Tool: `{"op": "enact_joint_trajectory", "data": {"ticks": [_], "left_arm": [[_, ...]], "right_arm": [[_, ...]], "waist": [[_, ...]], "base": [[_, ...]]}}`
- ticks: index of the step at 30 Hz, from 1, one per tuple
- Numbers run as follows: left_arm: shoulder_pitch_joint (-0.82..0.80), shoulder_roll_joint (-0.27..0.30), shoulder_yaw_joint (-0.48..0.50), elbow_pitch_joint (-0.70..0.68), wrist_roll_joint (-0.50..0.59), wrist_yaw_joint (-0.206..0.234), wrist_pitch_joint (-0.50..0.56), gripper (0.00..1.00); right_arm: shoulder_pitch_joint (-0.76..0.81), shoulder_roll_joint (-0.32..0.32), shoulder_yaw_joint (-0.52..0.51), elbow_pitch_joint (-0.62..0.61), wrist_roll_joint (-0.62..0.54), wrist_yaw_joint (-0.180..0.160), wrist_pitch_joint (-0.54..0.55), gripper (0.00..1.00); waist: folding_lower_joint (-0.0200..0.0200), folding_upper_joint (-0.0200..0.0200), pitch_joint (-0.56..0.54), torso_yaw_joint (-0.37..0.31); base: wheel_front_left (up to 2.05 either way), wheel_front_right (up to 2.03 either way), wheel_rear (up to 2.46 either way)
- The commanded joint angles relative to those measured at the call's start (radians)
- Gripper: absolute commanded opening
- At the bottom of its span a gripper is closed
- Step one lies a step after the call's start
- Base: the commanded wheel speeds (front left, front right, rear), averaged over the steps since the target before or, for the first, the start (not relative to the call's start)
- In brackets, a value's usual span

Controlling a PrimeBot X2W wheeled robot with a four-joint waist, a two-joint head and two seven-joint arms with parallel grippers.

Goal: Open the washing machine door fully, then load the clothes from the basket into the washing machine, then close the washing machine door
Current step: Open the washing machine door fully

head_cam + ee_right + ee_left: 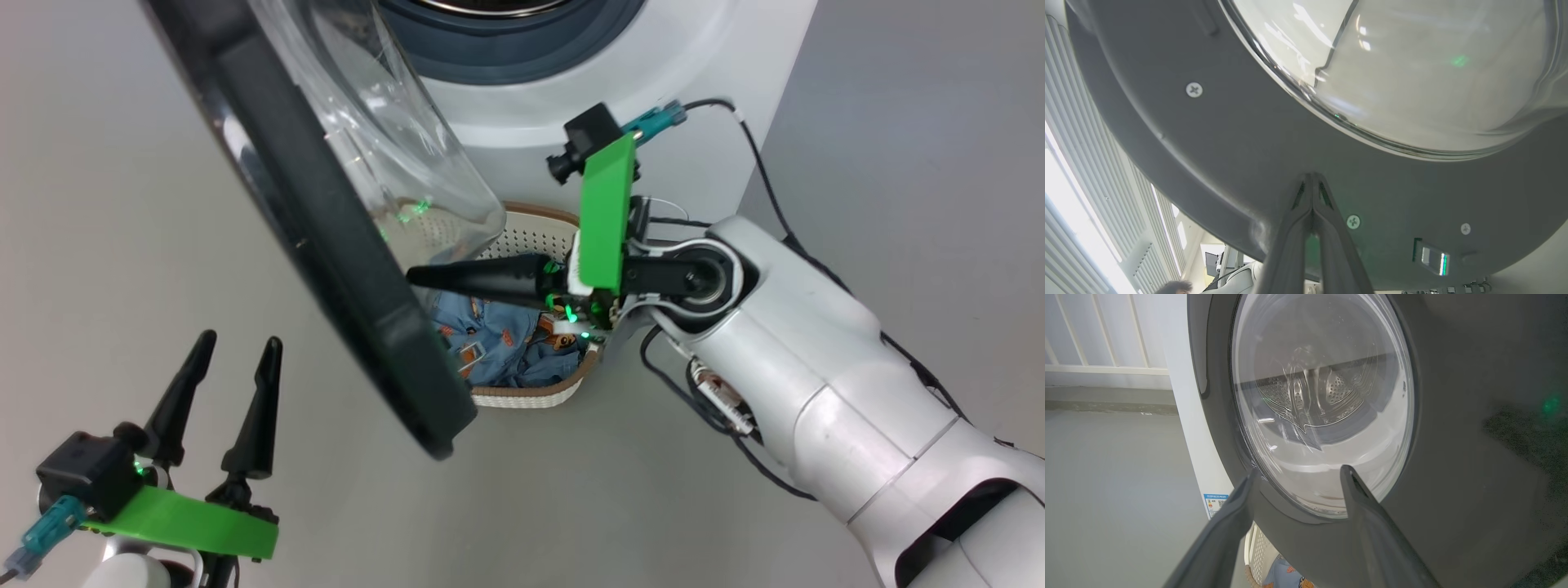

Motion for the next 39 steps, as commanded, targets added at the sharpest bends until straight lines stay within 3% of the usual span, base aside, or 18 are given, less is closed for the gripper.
{"op": "enact_joint_trajectory", "data": {"ticks": [1, 15, 22, 39], "left_arm": [[-0.008, 0.028, 0.044, -0.014, 0.010, -0.003, -0.009, 1.00], [-0.017, 0.017, 0.051, -0.002, 0.016, -0.003, -0.009, 1.00], [-0.011, 0.011, 0.053, 0.002, 0.020, -0.003, -0.009, 1.00], [0.061, 0.012, 0.094, 0.012, 0.050, -0.003, -0.009, 1.00]], "right_arm": [[0.027, 0.038, 0.027, -0.042, 0.022, 0.007, -0.015, 0.00], [0.037, 0.040, 0.221, -0.117, 0.195, 0.007, -0.145, 0.00], [0.040, 0.029, 0.265, -0.145, 0.252, 0.007, -0.201, 0.00], [0.165, -0.181, 0.279, -0.395, 0.363, 0.007, -0.385, 0.00]], "waist": [[0.0000, 0.0000, 0.000, 0.003], [0.0000, 0.0000, -0.011, 0.020], [0.0000, 0.0000, -0.026, 0.016], [0.0000, 0.0000, -0.117, -0.074]], "base": [[0.00, 0.00, 0.00], [0.00, 0.00, 0.00], [0.00, 0.00, 0.00], [0.00, 0.00, 0.00]]}}
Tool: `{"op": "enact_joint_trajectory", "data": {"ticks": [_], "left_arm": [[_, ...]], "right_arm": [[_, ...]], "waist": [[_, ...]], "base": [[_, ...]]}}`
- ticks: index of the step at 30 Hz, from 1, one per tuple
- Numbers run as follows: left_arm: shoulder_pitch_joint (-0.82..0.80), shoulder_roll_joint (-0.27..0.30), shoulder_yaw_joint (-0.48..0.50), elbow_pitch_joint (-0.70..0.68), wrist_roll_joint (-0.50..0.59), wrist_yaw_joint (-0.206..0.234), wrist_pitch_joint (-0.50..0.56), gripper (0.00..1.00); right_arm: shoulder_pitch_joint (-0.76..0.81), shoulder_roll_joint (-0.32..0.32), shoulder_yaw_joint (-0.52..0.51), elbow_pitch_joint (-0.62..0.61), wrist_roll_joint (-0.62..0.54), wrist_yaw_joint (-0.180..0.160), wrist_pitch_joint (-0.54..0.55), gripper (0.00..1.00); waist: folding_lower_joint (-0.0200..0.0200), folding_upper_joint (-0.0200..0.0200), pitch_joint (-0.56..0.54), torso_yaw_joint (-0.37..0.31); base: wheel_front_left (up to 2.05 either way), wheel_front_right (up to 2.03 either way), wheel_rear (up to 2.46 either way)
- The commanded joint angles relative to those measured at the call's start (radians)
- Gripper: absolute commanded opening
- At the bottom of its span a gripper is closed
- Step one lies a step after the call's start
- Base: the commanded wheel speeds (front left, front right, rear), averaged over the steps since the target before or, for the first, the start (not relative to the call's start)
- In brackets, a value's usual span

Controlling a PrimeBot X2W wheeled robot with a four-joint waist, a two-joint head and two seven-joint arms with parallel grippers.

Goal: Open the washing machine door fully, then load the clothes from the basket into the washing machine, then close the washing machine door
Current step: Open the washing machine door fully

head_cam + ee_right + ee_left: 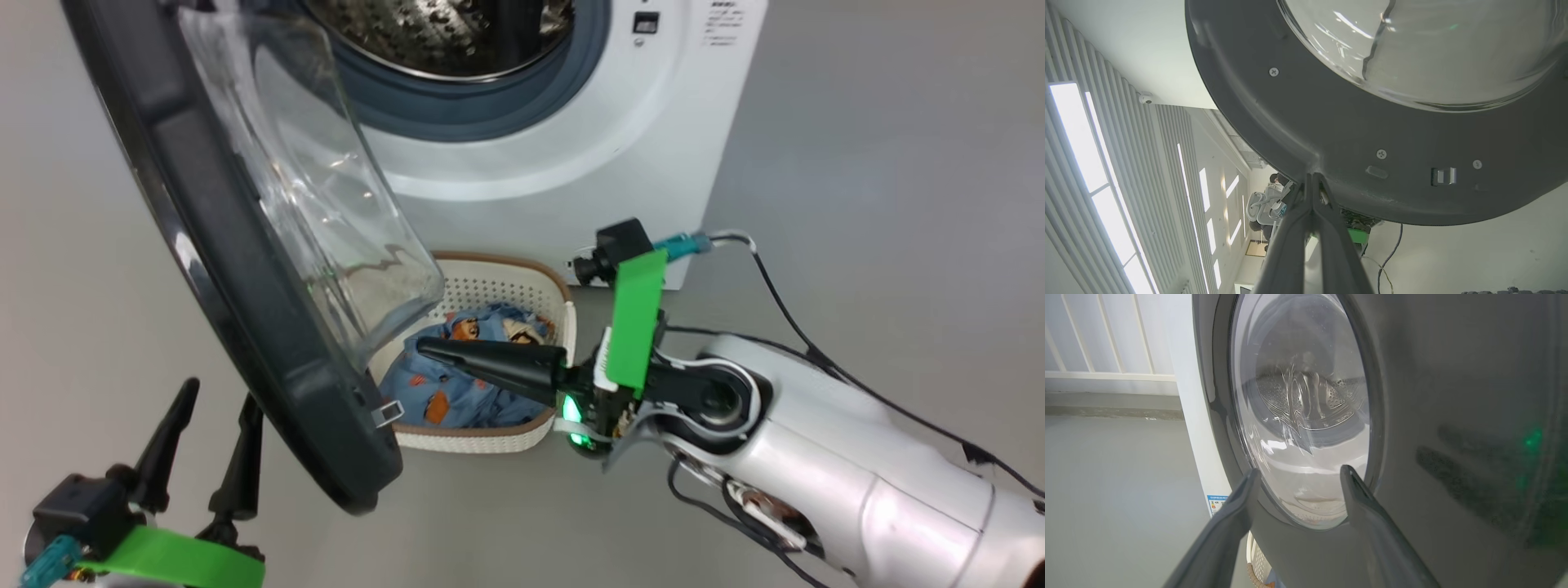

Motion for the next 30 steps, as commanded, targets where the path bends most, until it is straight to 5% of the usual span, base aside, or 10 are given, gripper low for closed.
{"op": "enact_joint_trajectory", "data": {"ticks": [1, 10, 20, 21, 22, 23, 24, 30], "left_arm": [[-0.006, 0.027, 0.046, -0.016, 0.009, -0.003, -0.009, 1.00], [0.042, 0.026, 0.095, -0.014, 0.028, -0.003, -0.009, 1.00], [0.086, 0.008, 0.129, -0.009, 0.051, -0.003, -0.009, 1.00], [0.089, 0.005, 0.132, -0.010, 0.053, -0.003, -0.009, 1.00], [0.089, 0.005, 0.132, -0.010, 0.053, -0.003, -0.009, 1.00], [0.093, 0.001, 0.136, -0.010, 0.054, -0.003, -0.009, 1.00], [0.098, -0.002, 0.140, -0.010, 0.057, -0.003, -0.009, 1.00], [0.124, -0.013, 0.156, -0.010, 0.065, -0.003, -0.009, 1.00]], "right_arm": [[0.039, -0.002, -0.013, -0.039, 0.008, 0.007, -0.021, 0.00], [0.194, -0.110, -0.091, -0.196, -0.003, 0.007, -0.160, 0.00], [0.422, -0.152, -0.292, -0.314, -0.075, 0.007, -0.280, 0.00], [0.444, -0.151, -0.320, -0.321, -0.094, 0.007, -0.299, 0.29], [0.444, -0.151, -0.320, -0.321, -0.094, 0.007, -0.299, 0.29], [0.466, -0.148, -0.346, -0.327, -0.116, 0.007, -0.319, 0.77], [0.487, -0.145, -0.370, -0.331, -0.146, 0.007, -0.340, 1.00], [0.580, -0.129, -0.457, -0.323, -0.290, 0.007, -0.417, 1.00]], "waist": [[0.0000, -0.0001, -0.024, -0.027], [0.0000, -0.0001, -0.059, -0.075], [0.0000, -0.0001, -0.110, -0.119], [0.0000, -0.0001, -0.114, -0.123], [0.0000, -0.0001, -0.114, -0.123], [0.0000, -0.0001, -0.119, -0.126], [0.0000, -0.0001, -0.123, -0.131], [0.0000, -0.0001, -0.141, -0.152]], "base": [[0.00, 0.00, 0.00], [0.00, 0.00, 0.00], [0.00, 0.00, 0.00], [0.00, 0.00, 0.00], [0.00, 0.00, 0.00], [0.00, 0.00, 0.00], [0.00, 0.00, 0.00], [0.00, 0.00, 0.00]]}}
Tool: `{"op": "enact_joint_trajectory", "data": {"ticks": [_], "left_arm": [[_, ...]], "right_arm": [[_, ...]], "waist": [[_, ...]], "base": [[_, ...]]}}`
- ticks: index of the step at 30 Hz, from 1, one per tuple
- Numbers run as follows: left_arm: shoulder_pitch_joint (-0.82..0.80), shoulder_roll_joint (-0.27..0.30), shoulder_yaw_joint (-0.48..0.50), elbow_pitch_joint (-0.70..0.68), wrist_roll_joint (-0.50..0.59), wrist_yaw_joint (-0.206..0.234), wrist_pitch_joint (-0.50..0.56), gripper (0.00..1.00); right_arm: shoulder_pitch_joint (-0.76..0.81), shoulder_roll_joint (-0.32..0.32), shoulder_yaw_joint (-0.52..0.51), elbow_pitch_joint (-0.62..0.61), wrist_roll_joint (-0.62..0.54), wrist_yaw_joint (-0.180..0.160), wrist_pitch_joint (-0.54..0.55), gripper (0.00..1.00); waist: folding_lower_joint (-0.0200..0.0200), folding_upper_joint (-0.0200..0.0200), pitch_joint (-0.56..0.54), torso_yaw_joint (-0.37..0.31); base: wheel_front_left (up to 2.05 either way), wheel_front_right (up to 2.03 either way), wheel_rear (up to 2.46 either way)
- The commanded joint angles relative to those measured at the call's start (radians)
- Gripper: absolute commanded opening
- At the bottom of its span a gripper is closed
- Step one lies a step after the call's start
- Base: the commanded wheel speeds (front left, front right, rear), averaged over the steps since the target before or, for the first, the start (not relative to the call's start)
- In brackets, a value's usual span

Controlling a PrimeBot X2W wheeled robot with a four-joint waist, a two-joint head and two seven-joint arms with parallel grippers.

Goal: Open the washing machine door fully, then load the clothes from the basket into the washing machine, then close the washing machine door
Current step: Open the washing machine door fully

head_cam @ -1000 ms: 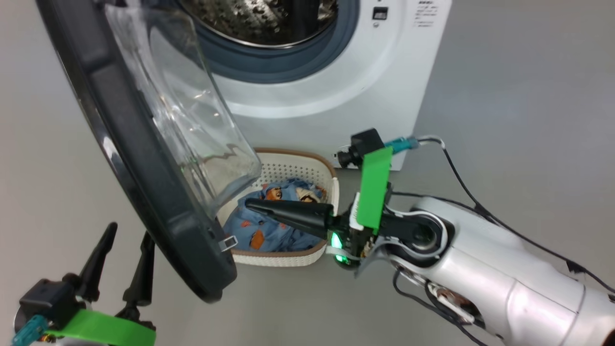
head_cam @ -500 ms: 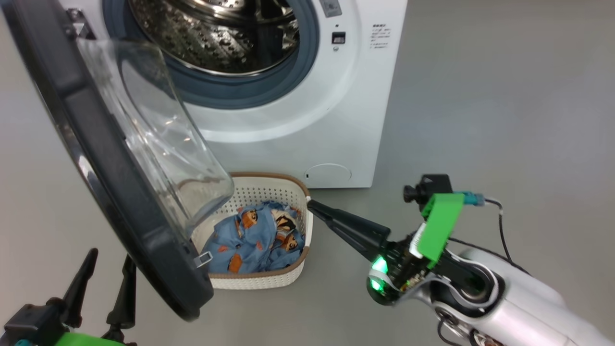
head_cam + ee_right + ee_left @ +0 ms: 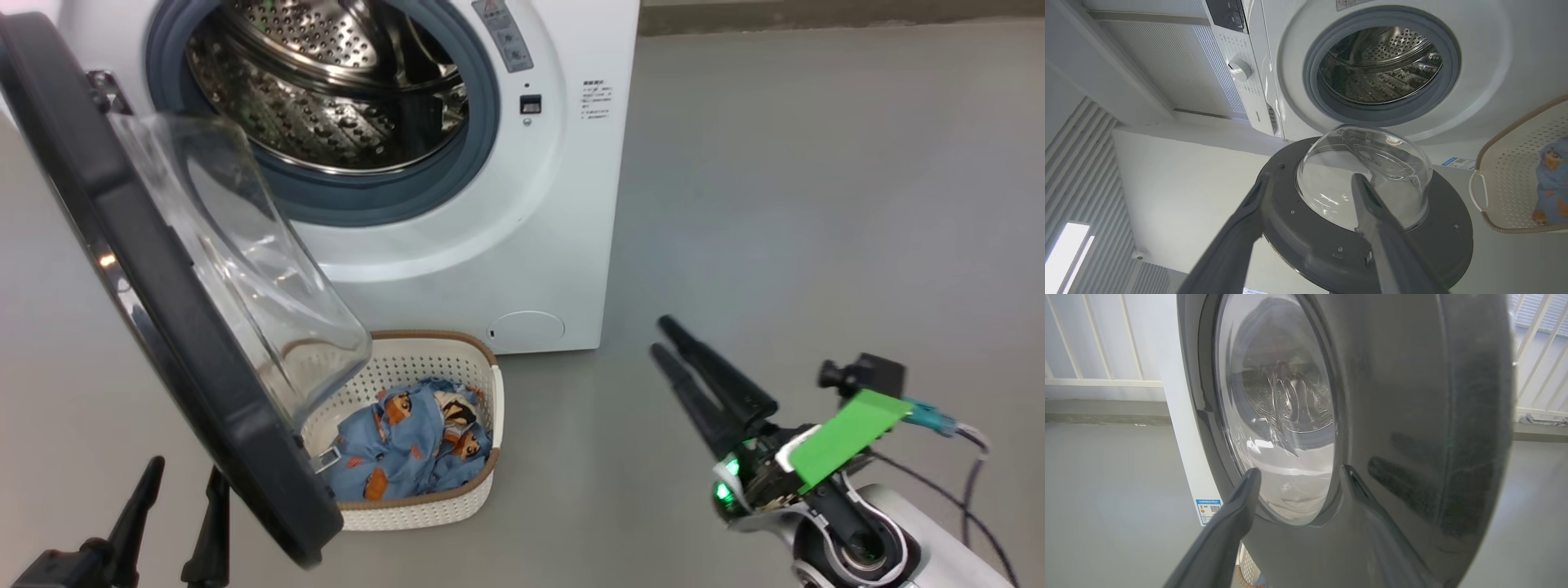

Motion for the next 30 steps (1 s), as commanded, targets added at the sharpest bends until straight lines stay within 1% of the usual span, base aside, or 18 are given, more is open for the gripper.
{"op": "enact_joint_trajectory", "data": {"ticks": [1, 8, 10, 11, 12, 14, 17, 21, 22, 26, 30], "left_arm": [[-0.016, 0.018, 0.045, -0.020, 0.006, -0.003, -0.009, 1.00], [-0.011, 0.016, 0.053, -0.023, -0.011, -0.003, -0.009, 1.00], [-0.012, 0.015, 0.054, -0.024, -0.013, -0.003, -0.009, 1.00], [-0.012, 0.015, 0.053, -0.025, -0.012, -0.003, -0.009, 1.00], [-0.012, 0.015, 0.053, -0.024, -0.012, -0.003, -0.009, 1.00], [-0.012, 0.016, 0.053, -0.025, -0.012, -0.003, -0.009, 1.00], [-0.011, 0.016, 0.054, -0.026, -0.012, -0.003, -0.009, 1.00], [-0.011, 0.017, 0.054, -0.026, -0.013, -0.003, -0.009, 1.00], [-0.011, 0.017, 0.055, -0.026, -0.012, -0.003, -0.009, 1.00], [-0.010, 0.015, 0.053, -0.028, -0.007, -0.003, -0.009, 1.00], [-0.010, 0.012, 0.051, -0.029, -0.006, -0.003, -0.009, 1.00]], "right_arm": [[0.012, 0.005, -0.022, -0.016, -0.043, 0.007, -0.035, 1.00], [0.002, 0.009, -0.062, 0.066, -0.298, 0.007, -0.206, 1.00], [-0.007, 0.012, -0.081, 0.097, -0.389, 0.007, -0.239, 1.00], [-0.014, 0.021, -0.107, 0.128, -0.490, 0.007, -0.253, 1.00], [-0.016, 0.030, -0.129, 0.147, -0.541, 0.007, -0.256, 1.00], [-0.013, 0.065, -0.212, 0.176, -0.661, 0.007, -0.258, 1.00], [0.006, 0.133, -0.340, 0.187, -0.872, 0.007, -0.258, 1.00], [0.037, 0.224, -0.466, 0.172, -1.136, 0.007, -0.258, 1.00], [0.045, 0.245, -0.488, 0.166, -1.188, 0.007, -0.258, 1.00], [0.074, 0.290, -0.553, 0.138, -1.413, 0.007, -0.258, 1.00], [0.121, 0.322, -0.604, 0.089, -1.592, 0.007, -0.258, 1.00]], "waist": [[0.0000, 0.0000, -0.009, -0.010], [0.0000, 0.0000, -0.010, -0.023], [0.0000, 0.0000, -0.010, -0.025], [0.0000, 0.0000, -0.010, -0.026], [0.0000, 0.0000, -0.011, -0.026], [0.0000, 0.0000, -0.010, -0.027], [0.0000, 0.0000, -0.009, -0.027], [0.0000, 0.0000, -0.005, -0.025], [0.0000, 0.0000, -0.005, -0.025], [0.0000, 0.0000, -0.005, -0.023], [0.0000, 0.0000, -0.004, -0.020]], "base": [[0.00, 0.00, 0.00], [0.00, 0.00, 0.00], [0.00, 0.00, 0.00], [0.00, 0.00, 0.00], [0.00, 0.00, 0.00], [0.00, 0.00, 0.00], [0.00, 0.00, 0.00], [0.00, 0.00, 0.00], [0.00, 0.00, 0.00], [0.00, 0.00, 0.00], [0.00, 0.00, 0.00]]}}
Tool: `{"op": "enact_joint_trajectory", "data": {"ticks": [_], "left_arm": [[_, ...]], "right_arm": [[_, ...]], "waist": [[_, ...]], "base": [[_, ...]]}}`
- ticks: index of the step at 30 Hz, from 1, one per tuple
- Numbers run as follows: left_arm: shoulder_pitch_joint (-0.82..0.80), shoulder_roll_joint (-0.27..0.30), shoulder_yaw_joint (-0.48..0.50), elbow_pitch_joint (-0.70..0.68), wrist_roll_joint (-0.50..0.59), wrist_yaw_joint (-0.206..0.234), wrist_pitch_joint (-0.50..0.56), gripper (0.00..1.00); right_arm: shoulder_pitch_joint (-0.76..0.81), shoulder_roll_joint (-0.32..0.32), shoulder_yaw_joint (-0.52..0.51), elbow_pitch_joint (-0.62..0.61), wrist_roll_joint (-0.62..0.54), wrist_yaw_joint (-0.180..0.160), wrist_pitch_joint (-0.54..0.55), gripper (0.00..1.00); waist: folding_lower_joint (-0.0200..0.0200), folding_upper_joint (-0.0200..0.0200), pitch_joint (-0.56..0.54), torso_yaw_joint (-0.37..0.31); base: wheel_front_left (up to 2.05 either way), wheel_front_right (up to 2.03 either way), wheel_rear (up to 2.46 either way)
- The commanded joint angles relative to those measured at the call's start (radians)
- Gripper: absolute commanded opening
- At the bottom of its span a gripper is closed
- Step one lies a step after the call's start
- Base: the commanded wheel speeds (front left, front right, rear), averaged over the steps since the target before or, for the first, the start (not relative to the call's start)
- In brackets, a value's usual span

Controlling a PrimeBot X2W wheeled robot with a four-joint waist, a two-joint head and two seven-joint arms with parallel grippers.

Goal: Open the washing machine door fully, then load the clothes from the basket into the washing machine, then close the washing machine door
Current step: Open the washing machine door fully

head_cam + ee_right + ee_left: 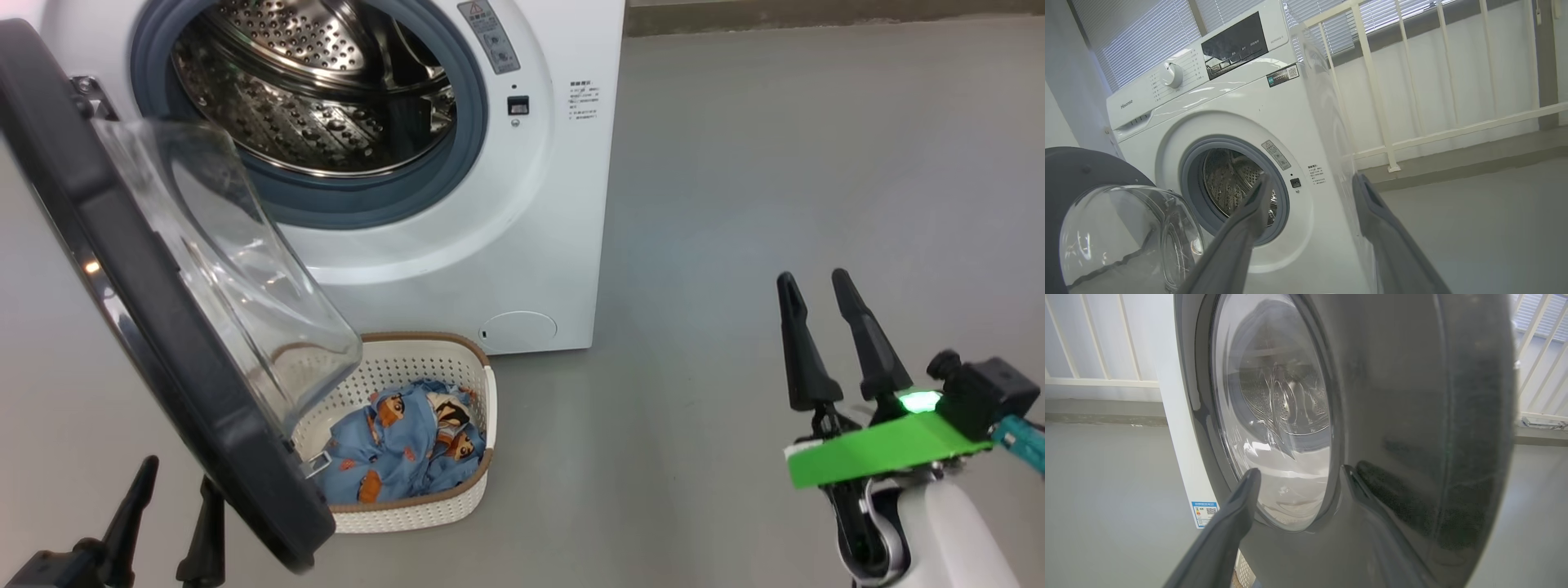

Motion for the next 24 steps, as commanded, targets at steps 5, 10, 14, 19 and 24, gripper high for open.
{"op": "enact_joint_trajectory", "data": {"ticks": [5, 10, 14, 19, 24], "left_arm": [[-0.018, 0.018, 0.036, -0.030, -0.001, -0.003, -0.009, 1.00], [-0.019, 0.021, 0.036, -0.031, 0.002, -0.003, -0.009, 1.00], [-0.020, 0.019, 0.035, -0.031, 0.006, -0.003, -0.009, 1.00], [-0.016, 0.013, 0.037, -0.032, 0.010, -0.003, -0.009, 1.00], [-0.006, 0.007, 0.040, -0.031, 0.022, -0.003, -0.009, 1.00]], "right_arm": [[0.066, 0.031, -0.025, -0.090, -0.188, 0.007, -0.012, 1.00], [0.131, 0.045, -0.054, -0.132, -0.313, 0.007, -0.012, 1.00], [0.189, 0.047, -0.082, -0.154, -0.338, 0.007, -0.012, 1.00], [0.260, 0.048, -0.089, -0.163, -0.360, 0.007, -0.012, 1.00], [0.301, 0.048, -0.095, -0.151, -0.385, 0.007, -0.012, 1.00]], "waist": [[0.0000, 0.0000, 0.005, 0.001], [0.0000, 0.0000, 0.008, 0.002], [0.0000, 0.0000, 0.008, 0.005], [0.0000, 0.0000, 0.007, 0.008], [0.0000, 0.0000, 0.002, 0.008]], "base": [[0.00, 0.00, 0.00], [0.00, 0.00, 0.00], [0.00, 0.00, 0.00], [0.00, 0.00, 0.00], [0.00, 0.00, 0.00]]}}
